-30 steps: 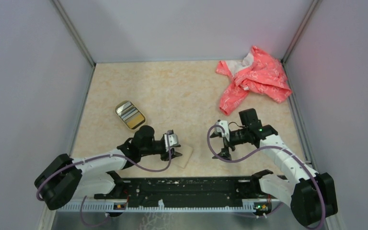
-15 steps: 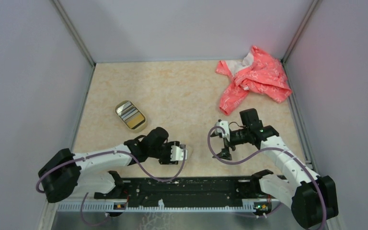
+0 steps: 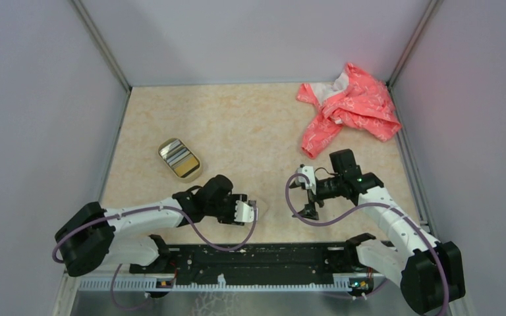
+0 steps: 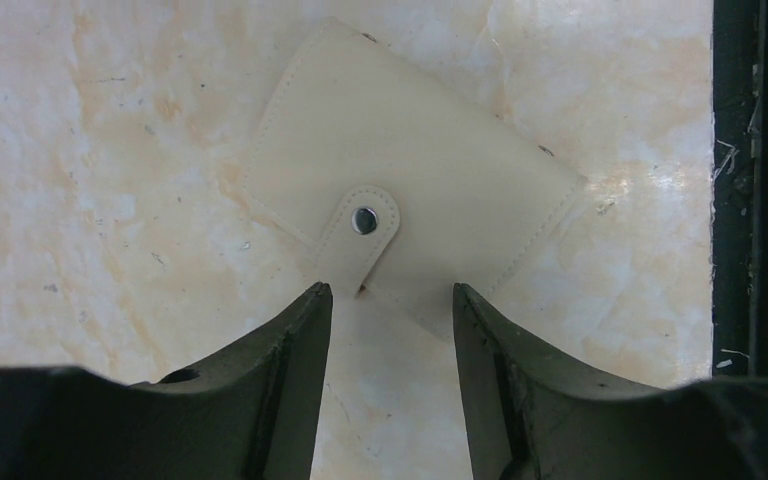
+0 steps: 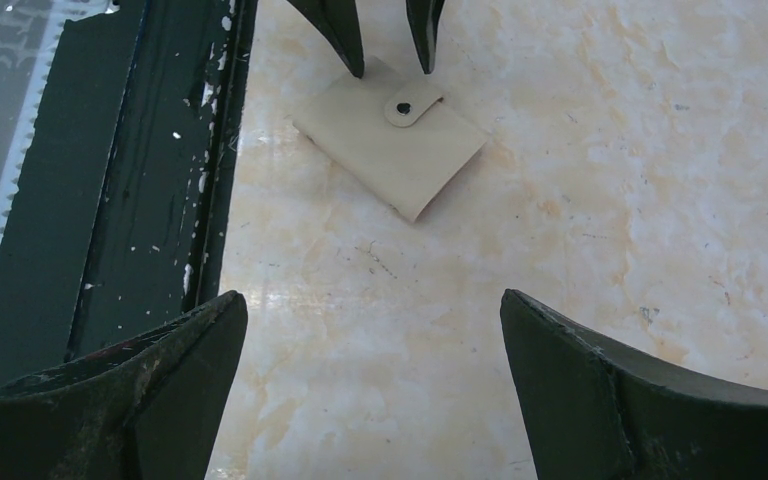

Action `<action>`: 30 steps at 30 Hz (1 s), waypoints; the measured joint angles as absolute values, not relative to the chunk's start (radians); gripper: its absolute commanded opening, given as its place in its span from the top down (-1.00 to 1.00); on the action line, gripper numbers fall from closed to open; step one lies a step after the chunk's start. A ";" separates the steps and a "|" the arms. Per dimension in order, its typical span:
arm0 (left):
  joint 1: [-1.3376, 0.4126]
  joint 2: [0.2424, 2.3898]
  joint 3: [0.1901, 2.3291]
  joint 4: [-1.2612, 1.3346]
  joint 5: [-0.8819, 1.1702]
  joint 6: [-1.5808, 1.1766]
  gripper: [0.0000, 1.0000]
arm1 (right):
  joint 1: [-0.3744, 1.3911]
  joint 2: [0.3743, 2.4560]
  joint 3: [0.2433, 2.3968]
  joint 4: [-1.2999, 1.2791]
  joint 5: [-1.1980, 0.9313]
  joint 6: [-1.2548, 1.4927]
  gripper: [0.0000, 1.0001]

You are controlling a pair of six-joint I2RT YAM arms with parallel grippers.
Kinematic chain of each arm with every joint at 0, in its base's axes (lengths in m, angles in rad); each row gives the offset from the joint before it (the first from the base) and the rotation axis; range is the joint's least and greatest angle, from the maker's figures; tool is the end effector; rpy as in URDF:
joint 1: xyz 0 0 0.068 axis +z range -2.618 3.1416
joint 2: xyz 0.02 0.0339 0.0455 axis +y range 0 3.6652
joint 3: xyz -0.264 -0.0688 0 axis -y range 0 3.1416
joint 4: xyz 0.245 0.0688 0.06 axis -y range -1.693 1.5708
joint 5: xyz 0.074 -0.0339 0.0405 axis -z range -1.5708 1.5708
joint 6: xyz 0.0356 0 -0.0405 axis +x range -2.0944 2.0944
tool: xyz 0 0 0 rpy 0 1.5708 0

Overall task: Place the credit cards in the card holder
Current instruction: Open the card holder at the center of the board.

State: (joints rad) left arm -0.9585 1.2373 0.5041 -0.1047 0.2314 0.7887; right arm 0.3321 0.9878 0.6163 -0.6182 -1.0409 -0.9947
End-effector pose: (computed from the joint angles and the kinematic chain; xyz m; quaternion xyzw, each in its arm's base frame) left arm 0.1246 -0.1917 0.1628 0.7375 0.5637 -0.1376 0.3455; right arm 0.1556 0.0862 0.2240 -0.6241 0.5672 0.3697 0.3900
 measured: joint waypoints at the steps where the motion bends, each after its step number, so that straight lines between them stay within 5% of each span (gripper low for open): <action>1: -0.957 1.234 0.504 -0.099 0.232 0.791 -0.08 | 0.332 0.988 0.616 -0.618 -1.041 -0.995 -0.93; 30: -0.842 1.494 0.709 -0.195 0.482 0.932 0.16 | 0.333 0.988 0.616 -0.619 -1.042 -0.995 -0.93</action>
